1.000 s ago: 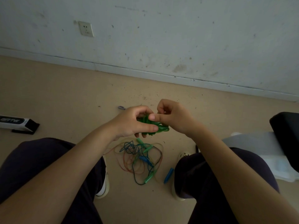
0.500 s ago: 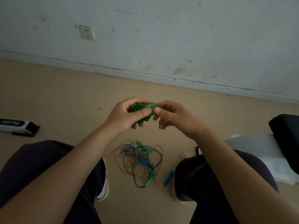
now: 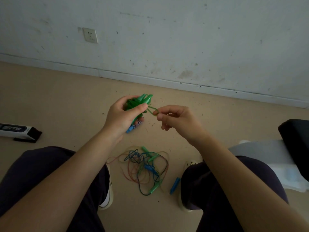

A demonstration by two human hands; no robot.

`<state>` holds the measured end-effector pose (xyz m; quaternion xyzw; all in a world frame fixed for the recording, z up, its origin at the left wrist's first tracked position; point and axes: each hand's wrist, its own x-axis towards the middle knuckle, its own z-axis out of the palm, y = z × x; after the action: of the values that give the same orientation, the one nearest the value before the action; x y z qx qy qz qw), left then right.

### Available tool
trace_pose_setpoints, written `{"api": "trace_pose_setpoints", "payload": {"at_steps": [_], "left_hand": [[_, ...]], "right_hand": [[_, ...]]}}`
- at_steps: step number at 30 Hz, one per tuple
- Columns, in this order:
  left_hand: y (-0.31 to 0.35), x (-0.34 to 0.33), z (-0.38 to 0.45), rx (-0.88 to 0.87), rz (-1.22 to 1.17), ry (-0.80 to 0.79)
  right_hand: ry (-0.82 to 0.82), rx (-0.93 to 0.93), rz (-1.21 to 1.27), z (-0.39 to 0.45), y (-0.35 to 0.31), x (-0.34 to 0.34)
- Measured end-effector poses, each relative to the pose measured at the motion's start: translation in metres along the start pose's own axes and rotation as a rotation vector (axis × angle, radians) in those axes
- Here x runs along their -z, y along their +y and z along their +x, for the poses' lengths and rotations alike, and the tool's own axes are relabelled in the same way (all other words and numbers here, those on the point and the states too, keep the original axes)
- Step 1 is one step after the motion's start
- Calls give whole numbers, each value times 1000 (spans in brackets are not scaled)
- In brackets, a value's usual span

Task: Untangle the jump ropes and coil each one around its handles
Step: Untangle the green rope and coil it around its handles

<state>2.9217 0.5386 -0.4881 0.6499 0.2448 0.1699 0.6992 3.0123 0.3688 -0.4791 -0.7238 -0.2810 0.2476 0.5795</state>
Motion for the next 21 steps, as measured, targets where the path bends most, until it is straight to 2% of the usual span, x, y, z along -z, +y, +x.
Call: {"api": "trace_pose_setpoints", "payload": {"at_steps": [4,7,11,16,21], "left_hand": [[1,-1,-1,-13,79,-55],[3,-2,-3,-8,57,-117],[3,1,-6,-10,107,-260],[1,1,-7,-43,179,-289],[3,6,-5,-93,272,-263]], "right_hand": [[77,-48,100,1,0,2],[89,-90,266,2,0,5],[114,-123,465,1,-4,14],[139,-172,402,3,-5,13],[-25,-305,357,1,-4,18]]}}
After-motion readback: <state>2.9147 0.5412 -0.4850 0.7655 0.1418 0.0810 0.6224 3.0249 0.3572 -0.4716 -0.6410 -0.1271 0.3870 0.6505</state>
